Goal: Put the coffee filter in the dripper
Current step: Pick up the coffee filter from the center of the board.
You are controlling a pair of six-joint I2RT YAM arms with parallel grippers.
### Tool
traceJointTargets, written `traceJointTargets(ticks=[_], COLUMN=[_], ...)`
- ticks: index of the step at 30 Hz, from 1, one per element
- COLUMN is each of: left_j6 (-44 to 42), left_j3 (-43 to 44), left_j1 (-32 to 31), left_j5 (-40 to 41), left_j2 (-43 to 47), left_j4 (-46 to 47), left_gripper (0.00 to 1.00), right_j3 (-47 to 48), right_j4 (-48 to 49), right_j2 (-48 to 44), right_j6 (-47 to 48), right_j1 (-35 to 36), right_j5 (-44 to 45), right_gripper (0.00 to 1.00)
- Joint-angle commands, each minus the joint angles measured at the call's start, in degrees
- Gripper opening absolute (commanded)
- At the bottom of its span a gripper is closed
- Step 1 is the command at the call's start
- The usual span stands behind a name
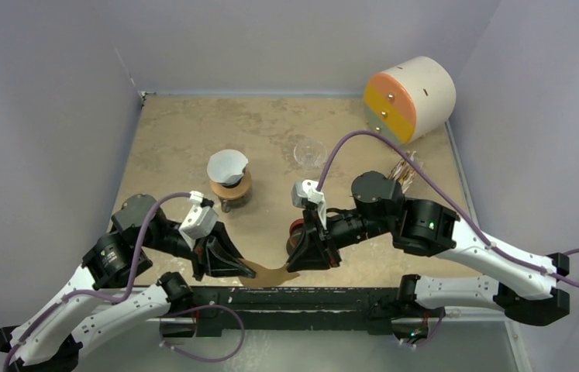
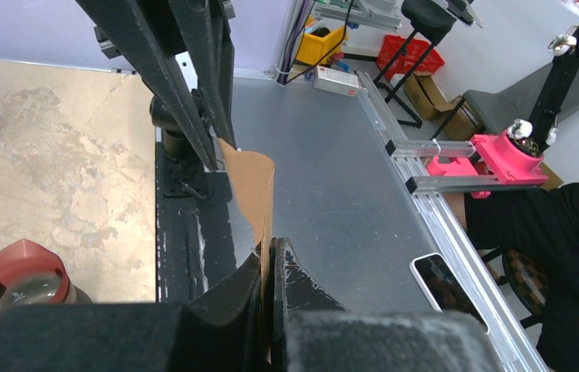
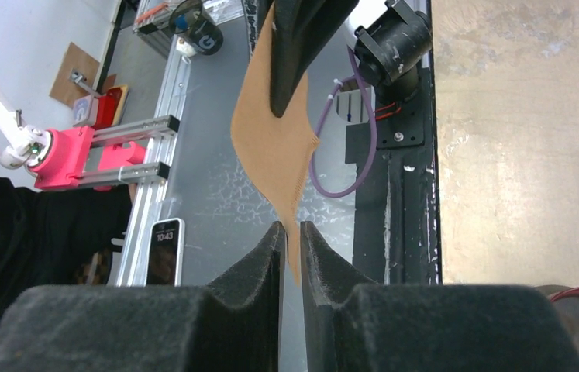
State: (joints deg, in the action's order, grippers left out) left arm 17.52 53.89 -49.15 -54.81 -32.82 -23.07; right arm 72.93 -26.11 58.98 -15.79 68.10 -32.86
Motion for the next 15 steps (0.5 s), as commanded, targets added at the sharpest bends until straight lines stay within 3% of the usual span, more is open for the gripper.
traceJointTargets(ticks=[1,15], left_j6=[0.94,-0.20], left_j3=[1.58,0.85], left_j1=[0.19,0.18], left_j5=[-2.57,-0.25], left_j2=[-0.44,-0.56], left_j4=[2.96,1.36], left_gripper=[0.00,0.00], right_j3=[-0.47,-1.12], right_j4=[1.88,4.59], right_j2=[-1.70,-3.01], right_j6=[0.38,-1.14], right_j1=[0.20,0.20], right_j5=[-0.11,-2.74], right_gripper=[0.15,0.14])
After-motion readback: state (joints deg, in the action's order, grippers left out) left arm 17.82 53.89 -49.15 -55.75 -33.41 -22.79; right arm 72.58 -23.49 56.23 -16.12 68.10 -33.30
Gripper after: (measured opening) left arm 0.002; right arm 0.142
